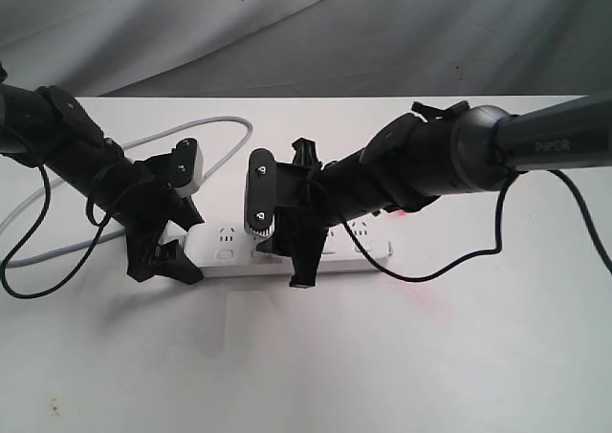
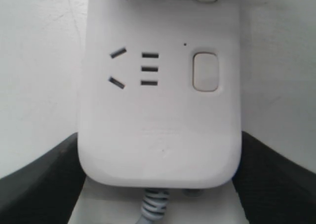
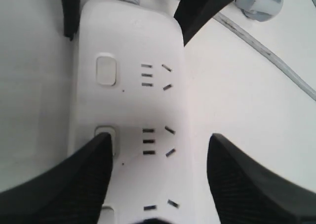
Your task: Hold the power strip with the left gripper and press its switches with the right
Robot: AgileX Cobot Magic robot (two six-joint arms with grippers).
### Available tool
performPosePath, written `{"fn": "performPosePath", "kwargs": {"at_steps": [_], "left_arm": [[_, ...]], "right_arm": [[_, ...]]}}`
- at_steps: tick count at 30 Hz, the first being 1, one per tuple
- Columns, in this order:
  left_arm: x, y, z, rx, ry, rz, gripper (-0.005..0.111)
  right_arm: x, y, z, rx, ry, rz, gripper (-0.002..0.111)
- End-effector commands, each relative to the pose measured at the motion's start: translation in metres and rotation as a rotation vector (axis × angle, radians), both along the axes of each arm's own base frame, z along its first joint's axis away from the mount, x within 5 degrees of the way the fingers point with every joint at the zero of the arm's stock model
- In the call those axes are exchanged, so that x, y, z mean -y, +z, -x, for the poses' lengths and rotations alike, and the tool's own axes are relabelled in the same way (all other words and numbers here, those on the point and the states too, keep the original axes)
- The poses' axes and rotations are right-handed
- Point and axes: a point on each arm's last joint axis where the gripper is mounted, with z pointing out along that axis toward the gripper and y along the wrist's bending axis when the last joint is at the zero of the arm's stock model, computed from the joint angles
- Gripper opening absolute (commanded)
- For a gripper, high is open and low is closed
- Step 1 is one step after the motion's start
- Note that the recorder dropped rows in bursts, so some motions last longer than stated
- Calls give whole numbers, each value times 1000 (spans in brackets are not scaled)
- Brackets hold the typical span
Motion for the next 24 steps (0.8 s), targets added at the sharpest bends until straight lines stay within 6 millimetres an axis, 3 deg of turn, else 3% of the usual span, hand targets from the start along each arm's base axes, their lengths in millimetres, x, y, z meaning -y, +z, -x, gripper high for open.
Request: {"fn": "performPosePath", "kwargs": {"at_steps": [1, 8, 24], "left_arm": [[3, 2, 0, -8, -2, 8, 68], [3, 2, 0, -8, -2, 8, 68], [3, 2, 0, -8, -2, 8, 68]], "right_arm": [[8, 27, -1, 60, -20, -15, 54], [30, 22, 2, 19, -71, -9, 54], [29, 8, 5, -28, -58, -5, 54]]}}
